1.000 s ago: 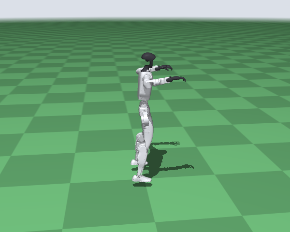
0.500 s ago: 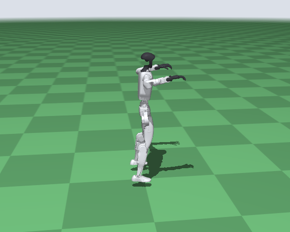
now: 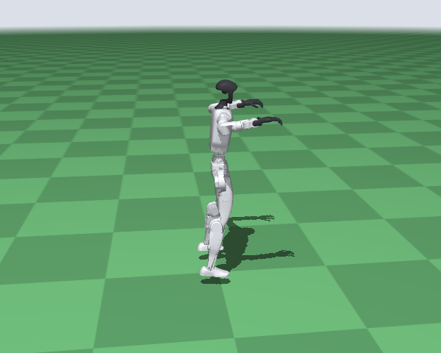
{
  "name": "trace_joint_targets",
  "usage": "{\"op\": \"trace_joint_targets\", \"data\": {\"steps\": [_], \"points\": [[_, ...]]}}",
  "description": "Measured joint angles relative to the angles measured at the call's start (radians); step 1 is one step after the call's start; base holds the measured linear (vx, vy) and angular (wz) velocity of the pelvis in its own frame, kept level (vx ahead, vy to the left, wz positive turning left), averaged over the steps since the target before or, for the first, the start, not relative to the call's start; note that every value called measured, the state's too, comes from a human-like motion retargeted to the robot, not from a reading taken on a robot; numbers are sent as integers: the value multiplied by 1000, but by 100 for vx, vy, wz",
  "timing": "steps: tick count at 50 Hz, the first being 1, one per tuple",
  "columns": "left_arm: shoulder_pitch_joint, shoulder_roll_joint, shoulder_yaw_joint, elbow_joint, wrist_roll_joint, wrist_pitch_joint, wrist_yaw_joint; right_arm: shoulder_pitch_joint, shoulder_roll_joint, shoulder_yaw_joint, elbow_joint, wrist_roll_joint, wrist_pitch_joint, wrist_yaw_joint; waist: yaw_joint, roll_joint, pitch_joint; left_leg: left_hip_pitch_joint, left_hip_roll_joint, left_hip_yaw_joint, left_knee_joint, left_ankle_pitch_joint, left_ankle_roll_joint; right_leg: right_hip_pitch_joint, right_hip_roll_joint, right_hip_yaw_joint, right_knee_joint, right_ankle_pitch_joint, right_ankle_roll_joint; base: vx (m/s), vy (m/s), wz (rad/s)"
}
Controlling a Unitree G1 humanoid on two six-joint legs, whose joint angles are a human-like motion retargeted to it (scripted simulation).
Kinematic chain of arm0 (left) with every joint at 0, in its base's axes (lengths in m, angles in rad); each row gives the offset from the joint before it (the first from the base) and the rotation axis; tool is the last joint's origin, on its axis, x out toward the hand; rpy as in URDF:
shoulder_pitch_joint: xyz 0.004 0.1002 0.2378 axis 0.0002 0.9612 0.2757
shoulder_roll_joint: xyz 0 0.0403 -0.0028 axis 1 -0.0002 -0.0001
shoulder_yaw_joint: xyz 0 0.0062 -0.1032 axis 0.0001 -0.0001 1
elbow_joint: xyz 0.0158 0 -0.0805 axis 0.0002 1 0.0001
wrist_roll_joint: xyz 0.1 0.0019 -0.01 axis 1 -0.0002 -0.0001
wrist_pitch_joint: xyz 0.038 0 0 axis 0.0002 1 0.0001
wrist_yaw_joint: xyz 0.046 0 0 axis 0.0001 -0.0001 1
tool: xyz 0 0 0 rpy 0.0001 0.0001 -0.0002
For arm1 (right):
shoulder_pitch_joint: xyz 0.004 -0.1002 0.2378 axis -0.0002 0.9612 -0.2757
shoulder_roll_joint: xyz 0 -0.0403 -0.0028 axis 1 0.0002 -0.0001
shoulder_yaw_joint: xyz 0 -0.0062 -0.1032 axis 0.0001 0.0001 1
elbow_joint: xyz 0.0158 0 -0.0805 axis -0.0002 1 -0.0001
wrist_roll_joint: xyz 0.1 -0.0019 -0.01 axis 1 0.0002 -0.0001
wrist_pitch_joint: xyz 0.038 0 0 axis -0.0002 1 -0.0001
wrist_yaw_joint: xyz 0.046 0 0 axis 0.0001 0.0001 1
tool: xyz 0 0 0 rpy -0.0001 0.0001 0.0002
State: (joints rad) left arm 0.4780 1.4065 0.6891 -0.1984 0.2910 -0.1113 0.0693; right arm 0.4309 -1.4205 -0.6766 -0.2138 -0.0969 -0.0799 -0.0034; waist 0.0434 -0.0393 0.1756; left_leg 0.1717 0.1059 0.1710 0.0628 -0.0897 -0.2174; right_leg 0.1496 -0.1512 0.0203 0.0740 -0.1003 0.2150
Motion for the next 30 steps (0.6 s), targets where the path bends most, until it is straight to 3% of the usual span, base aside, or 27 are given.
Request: {"op": "trace_joint_targets", "data": {"steps": [2,6,10,15,19,23,26,30], "points": [[-55,-21,-78,19,-27,5,25,-54,36,80,0,39,-5,-28,1,-3,2,-1,0,0,0,1,1,-2,0,1,0,0,0,0,0,0],[-341,-162,-399,152,-99,18,71,-293,203,389,75,131,-10,-92,3,-10,8,-3,-1,0,6,0,4,-3,0,4,5,-4,-2,0,0,0],[-632,-463,-697,458,-183,57,162,-476,504,691,302,237,-8,-220,21,-17,24,2,-1,2,11,-4,6,0,-1,10,13,-12,-8,0,0,0],[-826,-878,-855,1031,-487,167,341,-565,885,977,823,475,34,-426,30,-29,63,4,-5,-7,6,-1,10,7,-5,-1,7,-12,-19,0,0,5],[-785,-1043,-851,1237,-548,209,299,-473,1059,990,979,580,56,-380,5,-26,108,-19,-8,-27,1,4,13,-4,-8,-21,3,-8,-22,0,2,27],[-633,-1108,-829,1166,-553,164,271,-340,1143,917,913,605,28,-368,-11,-25,168,-53,-8,-26,-2,7,20,-46,-6,-13,10,0,-18,-1,0,-4],[-563,-1151,-825,1120,-683,145,277,-306,1178,902,919,662,32,-390,-8,-28,218,-80,-5,-14,-1,9,32,-90,0,11,24,4,-23,-6,1,-27],[-556,-1192,-853,1111,-823,147,300,-344,1171,945,983,725,40,-414,-3,-24,326,-117,-2,-17,69,-21,99,-131,15,79,91,-35,-65,-11,1,-17]]}}
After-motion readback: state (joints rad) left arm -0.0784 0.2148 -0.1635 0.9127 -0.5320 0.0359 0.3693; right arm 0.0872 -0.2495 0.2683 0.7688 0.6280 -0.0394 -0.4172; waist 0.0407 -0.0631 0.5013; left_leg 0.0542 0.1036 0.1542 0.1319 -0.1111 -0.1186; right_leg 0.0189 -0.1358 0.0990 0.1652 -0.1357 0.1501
